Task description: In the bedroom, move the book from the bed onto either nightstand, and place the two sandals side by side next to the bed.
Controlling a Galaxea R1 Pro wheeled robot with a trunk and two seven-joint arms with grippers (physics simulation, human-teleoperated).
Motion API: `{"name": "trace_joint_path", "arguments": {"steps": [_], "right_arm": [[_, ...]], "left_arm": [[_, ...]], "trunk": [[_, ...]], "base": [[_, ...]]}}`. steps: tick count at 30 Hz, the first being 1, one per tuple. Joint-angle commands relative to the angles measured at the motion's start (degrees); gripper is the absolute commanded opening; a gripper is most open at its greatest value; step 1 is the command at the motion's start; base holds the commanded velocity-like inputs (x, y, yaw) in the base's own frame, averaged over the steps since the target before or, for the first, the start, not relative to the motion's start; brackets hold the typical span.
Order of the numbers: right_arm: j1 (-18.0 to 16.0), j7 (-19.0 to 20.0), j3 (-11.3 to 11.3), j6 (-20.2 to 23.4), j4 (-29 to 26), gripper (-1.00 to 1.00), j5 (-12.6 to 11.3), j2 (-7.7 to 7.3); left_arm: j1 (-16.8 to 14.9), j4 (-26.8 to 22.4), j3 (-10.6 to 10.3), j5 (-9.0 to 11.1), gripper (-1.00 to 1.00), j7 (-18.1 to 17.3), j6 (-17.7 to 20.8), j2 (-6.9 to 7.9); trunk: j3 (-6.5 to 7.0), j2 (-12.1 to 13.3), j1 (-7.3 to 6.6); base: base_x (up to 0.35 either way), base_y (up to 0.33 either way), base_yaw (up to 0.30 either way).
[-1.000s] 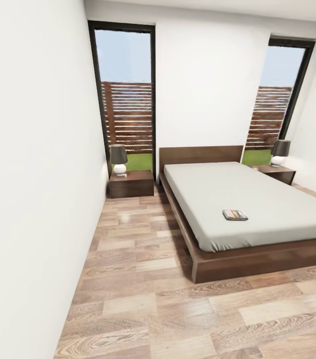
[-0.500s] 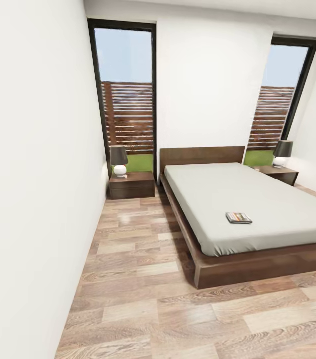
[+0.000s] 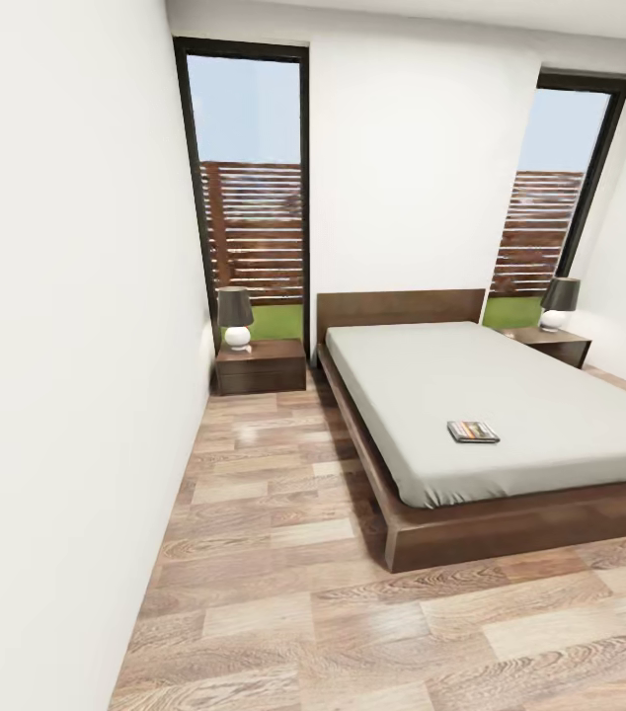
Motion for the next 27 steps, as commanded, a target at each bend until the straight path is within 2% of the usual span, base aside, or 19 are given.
{"name": "trace_joint_path", "arguments": {"steps": [1, 27], "right_arm": [[-0.03, 0.06, -0.36, -0.22, 0.06, 1.0, -0.06, 0.01], [-0.03, 0.06, -0.34, -0.3, 0.04, 1.0, -0.05, -0.06]], "left_arm": [[-0.05, 0.05, -0.08, -0.05, 1.0, -0.01, -0.2, 0.01], [-0.05, 0.05, 0.0, -0.05, 1.0, -0.01, -0.22, 0.01]], "trunk": [[-0.06, -0.03, 0.0], [-0.06, -0.03, 0.0]], "base": [[0.0, 0.0, 0.0], [0.0, 0.0, 0.0]]}}
